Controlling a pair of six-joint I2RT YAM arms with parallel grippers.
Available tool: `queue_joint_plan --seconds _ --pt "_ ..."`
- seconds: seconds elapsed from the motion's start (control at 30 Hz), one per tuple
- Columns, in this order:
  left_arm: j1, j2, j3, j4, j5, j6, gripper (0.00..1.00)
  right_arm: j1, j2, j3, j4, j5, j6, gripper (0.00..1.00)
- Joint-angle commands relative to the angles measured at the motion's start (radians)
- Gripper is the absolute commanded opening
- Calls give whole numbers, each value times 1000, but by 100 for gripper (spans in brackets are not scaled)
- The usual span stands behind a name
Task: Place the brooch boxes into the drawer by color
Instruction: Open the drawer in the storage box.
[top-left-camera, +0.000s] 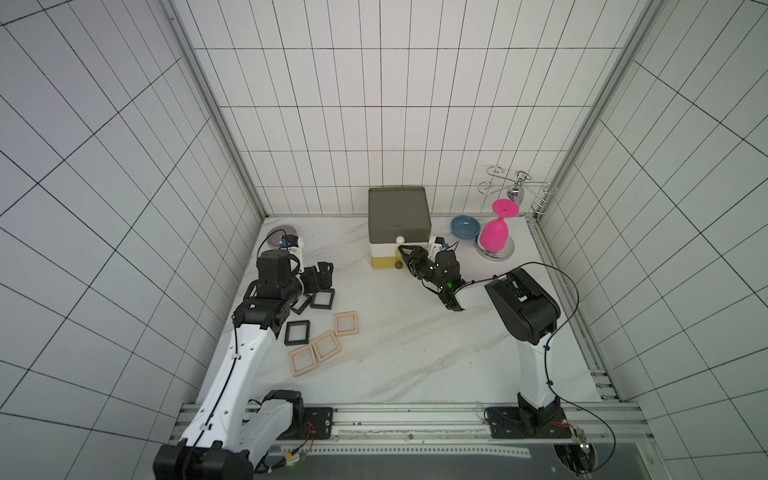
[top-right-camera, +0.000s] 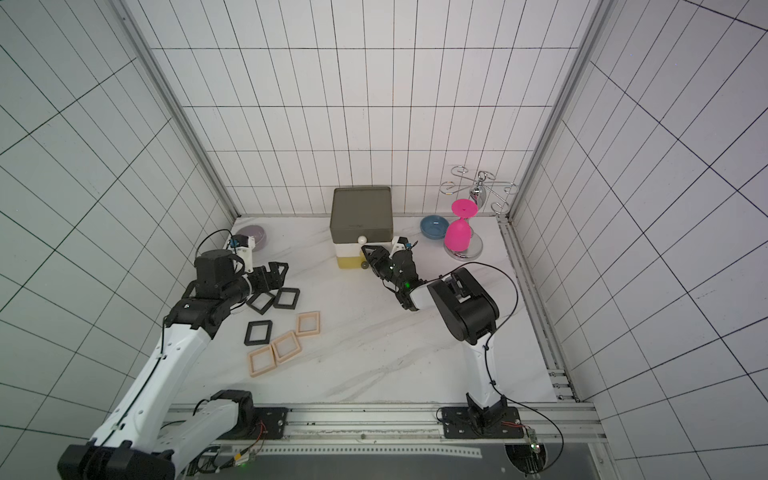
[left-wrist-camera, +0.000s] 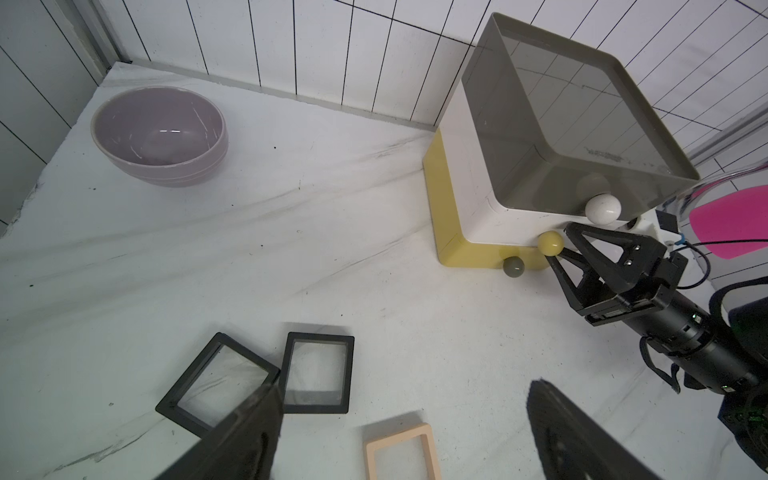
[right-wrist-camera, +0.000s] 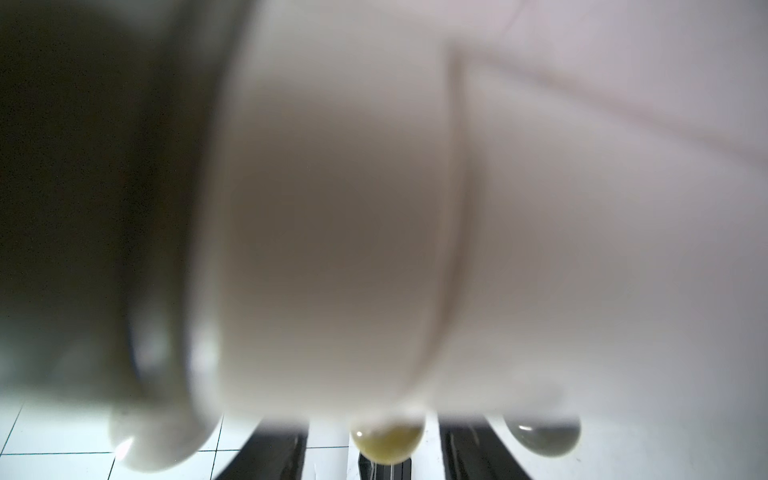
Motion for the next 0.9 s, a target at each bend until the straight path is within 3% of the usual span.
queue_joint_plan --seconds 0.0,0.3,0.6,0.87 --pt "-4 -11 -7 -7 -6 12 96 18 27 59 11 3 -3 53" --pt "-5 -12 -7 -7 -6 12 96 22 41 62 22 16 5 46" --pt "-5 -13 -8 -6 -8 12 96 24 46 57 44 20 15 28" --pt "-6 -14 -8 -7 -11 11 96 29 12 -5 84 19 33 26"
